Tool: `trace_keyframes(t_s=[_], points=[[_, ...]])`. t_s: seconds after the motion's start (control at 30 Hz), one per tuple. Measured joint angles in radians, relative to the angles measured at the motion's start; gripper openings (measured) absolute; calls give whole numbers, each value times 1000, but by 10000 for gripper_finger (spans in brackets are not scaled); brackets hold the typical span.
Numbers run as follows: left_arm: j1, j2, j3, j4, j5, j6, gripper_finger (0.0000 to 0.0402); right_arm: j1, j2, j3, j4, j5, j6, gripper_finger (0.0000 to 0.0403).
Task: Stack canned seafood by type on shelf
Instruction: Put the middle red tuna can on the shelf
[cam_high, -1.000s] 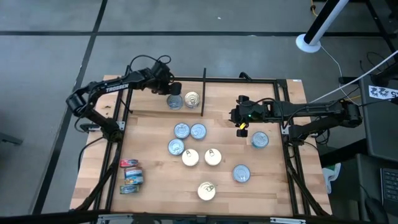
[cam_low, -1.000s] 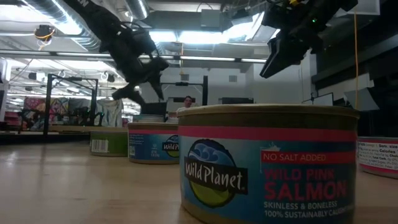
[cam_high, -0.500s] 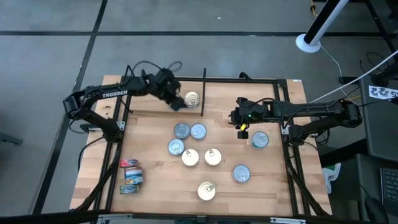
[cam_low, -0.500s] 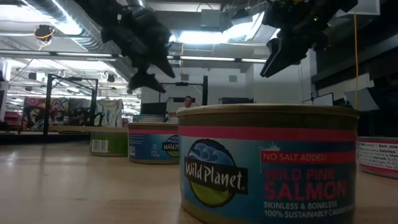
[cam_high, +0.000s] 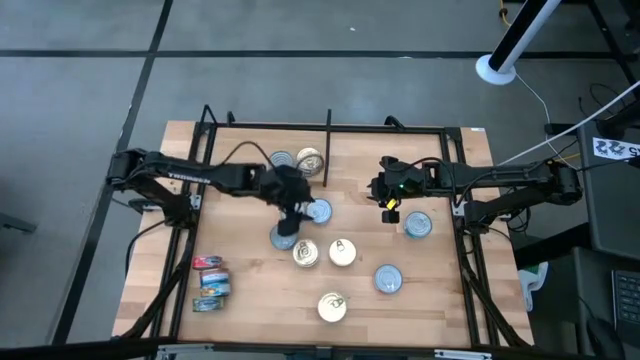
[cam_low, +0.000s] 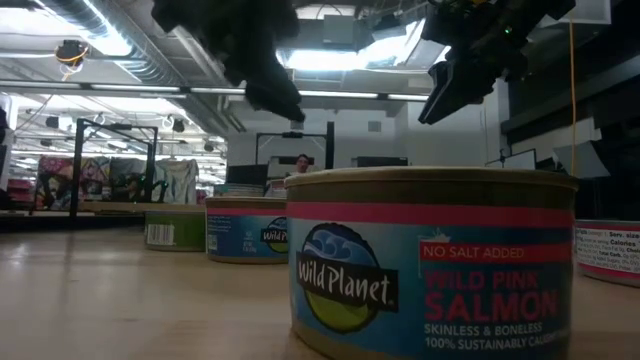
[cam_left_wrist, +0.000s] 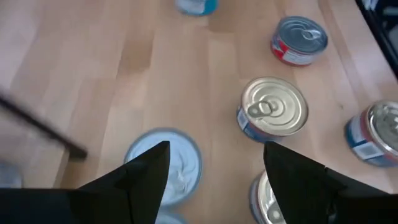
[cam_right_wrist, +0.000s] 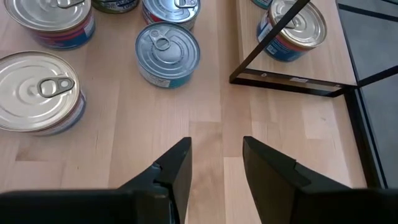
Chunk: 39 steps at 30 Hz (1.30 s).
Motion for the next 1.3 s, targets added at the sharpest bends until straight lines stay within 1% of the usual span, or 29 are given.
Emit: trace_keyframes(t_s=[0.13, 0.2, 0.3, 0.43, 0.57, 0.77, 0.93, 1.03, 1.3], points=[[-51, 53, 0, 69, -61, 72, 255, 0, 0, 0, 0, 0, 0, 143], [-63, 85, 0, 102, -79, 83, 255, 0, 0, 0, 0, 0, 0, 143], [-70, 137, 0, 147, -91, 83, 255, 0, 0, 0, 0, 0, 0, 143], [-72, 199, 0, 161, -93, 74, 255, 0, 0, 0, 0, 0, 0, 143], [-71, 217, 0, 95, -108, 16, 255, 0, 0, 0, 0, 0, 0, 143], [-70, 211, 0, -93, -143, -134, 255, 0, 0, 0, 1, 0, 0, 143], [-70, 211, 0, -214, -166, -163, 244, 0, 0, 0, 2, 0, 0, 143], [-70, 211, 0, -231, -197, -169, 230, 0, 0, 0, 2, 0, 0, 143], [-76, 232, 0, -230, -198, -163, 194, 0, 0, 0, 2, 0, 0, 143]])
